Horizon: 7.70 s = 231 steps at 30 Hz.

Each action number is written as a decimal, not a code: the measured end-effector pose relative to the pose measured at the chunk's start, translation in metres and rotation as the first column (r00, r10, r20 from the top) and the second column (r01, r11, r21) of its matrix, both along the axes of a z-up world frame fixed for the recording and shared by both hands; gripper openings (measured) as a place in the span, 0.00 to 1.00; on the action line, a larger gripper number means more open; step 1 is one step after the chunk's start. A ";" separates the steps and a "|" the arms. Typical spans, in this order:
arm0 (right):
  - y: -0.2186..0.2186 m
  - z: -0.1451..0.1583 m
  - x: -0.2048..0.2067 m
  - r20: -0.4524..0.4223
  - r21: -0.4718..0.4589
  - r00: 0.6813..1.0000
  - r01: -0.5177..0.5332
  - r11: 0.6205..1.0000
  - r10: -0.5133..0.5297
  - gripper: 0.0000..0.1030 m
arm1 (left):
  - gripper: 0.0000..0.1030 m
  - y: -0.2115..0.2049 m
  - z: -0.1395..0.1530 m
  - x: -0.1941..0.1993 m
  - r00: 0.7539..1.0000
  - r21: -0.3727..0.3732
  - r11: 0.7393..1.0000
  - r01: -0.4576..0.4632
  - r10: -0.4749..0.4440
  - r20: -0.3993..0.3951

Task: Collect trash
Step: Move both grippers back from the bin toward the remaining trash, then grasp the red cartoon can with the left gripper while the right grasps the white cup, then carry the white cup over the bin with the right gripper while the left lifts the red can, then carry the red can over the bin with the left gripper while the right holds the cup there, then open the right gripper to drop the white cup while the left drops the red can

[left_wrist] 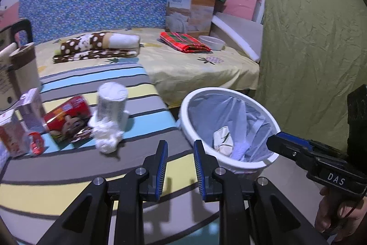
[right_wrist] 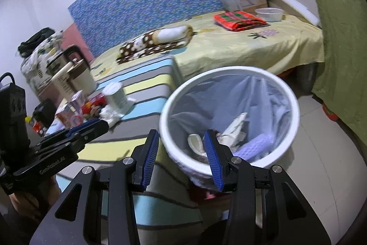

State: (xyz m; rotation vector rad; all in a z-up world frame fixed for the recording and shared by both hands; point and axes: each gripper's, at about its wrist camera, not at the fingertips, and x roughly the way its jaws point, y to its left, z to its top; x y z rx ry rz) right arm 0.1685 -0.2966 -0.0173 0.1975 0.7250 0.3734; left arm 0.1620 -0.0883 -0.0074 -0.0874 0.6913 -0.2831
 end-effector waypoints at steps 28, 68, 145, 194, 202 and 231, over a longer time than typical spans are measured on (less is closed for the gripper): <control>0.071 0.005 -0.001 -0.012 0.028 0.988 -0.151 0.988 0.152 0.59 | 0.34 0.100 0.000 -0.027 0.978 0.019 0.978 -0.207 0.207 0.006; 0.106 0.003 0.047 -0.025 0.006 0.984 -0.178 0.984 0.178 0.60 | 0.59 0.149 -0.038 0.096 0.990 0.041 0.994 -0.097 0.101 -0.094; 0.064 0.019 0.049 0.049 0.066 0.998 -0.049 0.997 0.046 0.51 | 0.51 0.101 0.018 0.041 0.984 0.017 0.985 -0.174 0.173 0.041; 0.028 0.021 0.024 0.055 0.018 0.998 -0.002 1.000 0.001 0.51 | 0.51 0.050 0.034 0.024 0.998 0.019 0.999 -0.041 0.040 0.048; -0.008 0.014 0.026 0.041 0.017 0.996 0.083 0.996 -0.083 0.51 | 0.51 0.003 0.036 0.037 0.997 -0.013 0.998 0.066 -0.065 0.052; -0.062 -0.029 0.049 -0.082 -0.025 0.980 0.177 0.984 -0.179 0.52 | 0.51 -0.092 -0.038 0.101 0.960 -0.053 0.968 0.247 -0.252 -0.120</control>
